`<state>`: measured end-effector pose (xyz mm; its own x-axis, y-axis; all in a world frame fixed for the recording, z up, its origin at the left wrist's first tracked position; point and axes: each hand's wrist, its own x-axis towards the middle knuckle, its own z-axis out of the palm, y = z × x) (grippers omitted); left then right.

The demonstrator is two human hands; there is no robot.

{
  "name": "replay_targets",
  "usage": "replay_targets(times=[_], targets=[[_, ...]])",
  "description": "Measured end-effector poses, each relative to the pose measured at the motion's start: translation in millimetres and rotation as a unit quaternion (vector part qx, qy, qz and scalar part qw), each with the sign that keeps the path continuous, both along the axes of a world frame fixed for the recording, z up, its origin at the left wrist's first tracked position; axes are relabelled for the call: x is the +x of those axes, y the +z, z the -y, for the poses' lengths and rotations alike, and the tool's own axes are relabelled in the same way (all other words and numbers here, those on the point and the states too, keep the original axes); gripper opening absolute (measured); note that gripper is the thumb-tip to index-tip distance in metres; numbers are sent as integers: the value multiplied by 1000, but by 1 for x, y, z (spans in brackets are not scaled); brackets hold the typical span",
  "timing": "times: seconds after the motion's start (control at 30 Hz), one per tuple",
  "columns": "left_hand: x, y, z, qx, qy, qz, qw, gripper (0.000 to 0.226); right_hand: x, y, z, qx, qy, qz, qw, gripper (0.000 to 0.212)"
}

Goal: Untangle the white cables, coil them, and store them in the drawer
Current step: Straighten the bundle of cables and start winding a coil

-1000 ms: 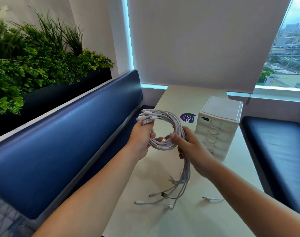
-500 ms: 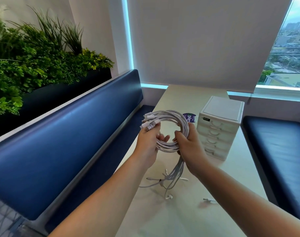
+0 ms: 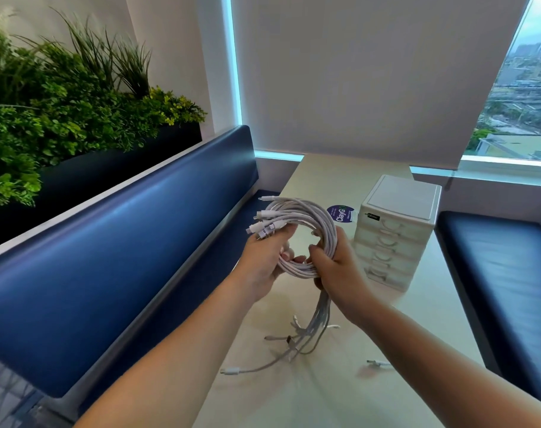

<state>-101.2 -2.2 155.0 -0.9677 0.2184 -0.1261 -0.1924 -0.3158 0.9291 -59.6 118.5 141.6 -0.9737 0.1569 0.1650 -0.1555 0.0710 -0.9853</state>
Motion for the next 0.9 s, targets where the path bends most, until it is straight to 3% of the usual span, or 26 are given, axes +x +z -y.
replay_targets(times=[0.17, 0.3, 0.33, 0.4, 0.53, 0.6, 0.67, 0.83, 0.9], targets=[[4, 13, 23, -68, -153, -96, 981, 18, 5, 7, -23, 24, 70, 13, 997, 14], [-3, 27, 54, -145, -360, -123, 913, 29, 10, 7, -43, 69, 131, 31, 988, 13], [-5, 29, 59, -136, -405, -113, 897, 34, 10, 7, -46, 88, 142, 34, 985, 14], [-5, 31, 62, -112, -452, -72, 882, 66, 11, 8, -51, 124, 160, 39, 979, 16], [-6, 30, 59, -16, -471, 33, 881, 111, 13, 14, -61, 144, 197, 18, 970, 16], [-9, 26, 59, 6, -451, 90, 888, 119, 14, 18, -66, 144, 219, 3, 965, 16], [-8, 22, 56, -13, -440, 89, 894, 111, 15, 23, -69, 159, 238, -7, 958, 18], [0, 29, 49, -102, -412, 34, 905, 53, 16, 31, -68, 199, 248, -9, 948, 20], [3, 32, 47, -91, -421, 16, 902, 48, 14, 32, -68, 190, 251, -3, 949, 18]])
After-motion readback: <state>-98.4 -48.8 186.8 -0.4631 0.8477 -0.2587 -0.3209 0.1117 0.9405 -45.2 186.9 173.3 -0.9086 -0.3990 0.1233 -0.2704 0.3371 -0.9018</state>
